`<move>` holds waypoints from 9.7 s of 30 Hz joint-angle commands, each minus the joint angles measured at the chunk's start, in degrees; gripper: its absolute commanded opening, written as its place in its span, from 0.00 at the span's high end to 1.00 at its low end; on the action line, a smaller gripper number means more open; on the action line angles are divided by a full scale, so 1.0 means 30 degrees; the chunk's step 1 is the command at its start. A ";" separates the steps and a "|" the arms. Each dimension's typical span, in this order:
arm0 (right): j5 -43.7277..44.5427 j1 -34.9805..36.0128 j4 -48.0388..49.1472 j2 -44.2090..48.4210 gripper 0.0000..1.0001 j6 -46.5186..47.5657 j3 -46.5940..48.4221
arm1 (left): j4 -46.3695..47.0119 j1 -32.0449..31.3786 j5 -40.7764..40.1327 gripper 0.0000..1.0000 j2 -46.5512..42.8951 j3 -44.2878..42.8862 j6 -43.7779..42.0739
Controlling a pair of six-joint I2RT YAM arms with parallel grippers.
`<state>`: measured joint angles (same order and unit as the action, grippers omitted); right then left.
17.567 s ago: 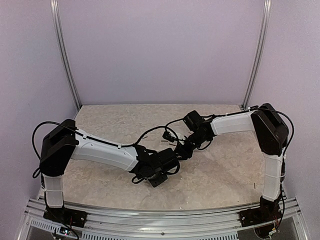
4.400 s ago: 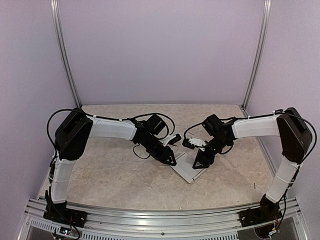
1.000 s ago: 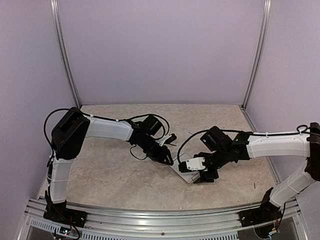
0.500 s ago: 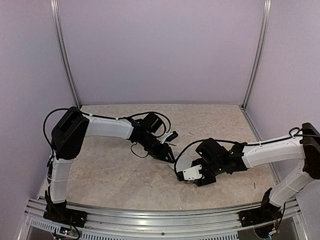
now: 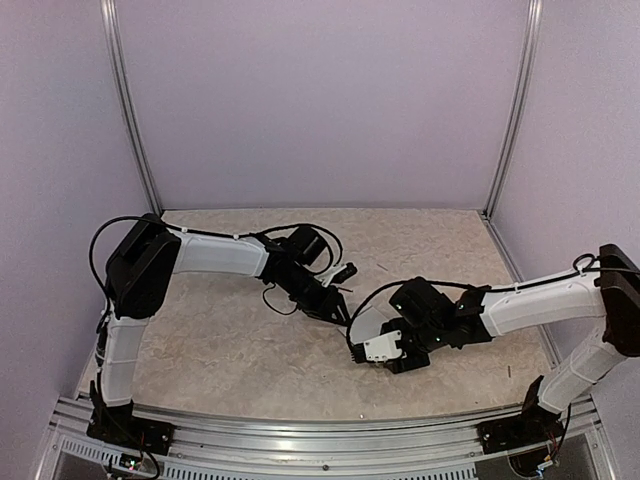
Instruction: Fold the paper box
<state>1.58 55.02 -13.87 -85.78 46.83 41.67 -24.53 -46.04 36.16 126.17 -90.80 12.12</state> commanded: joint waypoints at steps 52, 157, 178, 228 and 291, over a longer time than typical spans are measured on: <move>0.1369 0.0182 0.1105 -0.0186 0.55 -0.0798 -0.0182 | 0.2747 0.0545 0.2124 0.68 0.1855 -0.0178 0.0755; 0.4997 0.1333 0.3663 -0.0790 0.58 -0.3283 -0.0055 | 0.2601 0.0757 0.2419 0.69 0.1920 -0.1028 0.0737; 0.1229 -0.0784 -0.2334 0.3396 0.29 -0.1532 -0.0684 | 0.2544 0.1490 -0.1358 0.65 -0.0615 -0.1389 -0.0569; -1.0760 -0.8887 -0.5448 -0.7426 0.53 -0.7882 0.7112 | -0.0182 -0.2113 -0.4658 0.82 -0.1198 0.1032 -0.2502; -1.1133 -0.8971 -0.6285 -0.9820 0.55 -0.7465 0.7231 | 0.2032 -0.2114 -0.4991 0.85 0.0790 0.0729 -0.1944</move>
<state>-37.60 27.33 -30.41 -109.86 23.07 65.17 -25.36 -51.83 24.45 124.92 -89.30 5.80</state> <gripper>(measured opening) 0.455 0.150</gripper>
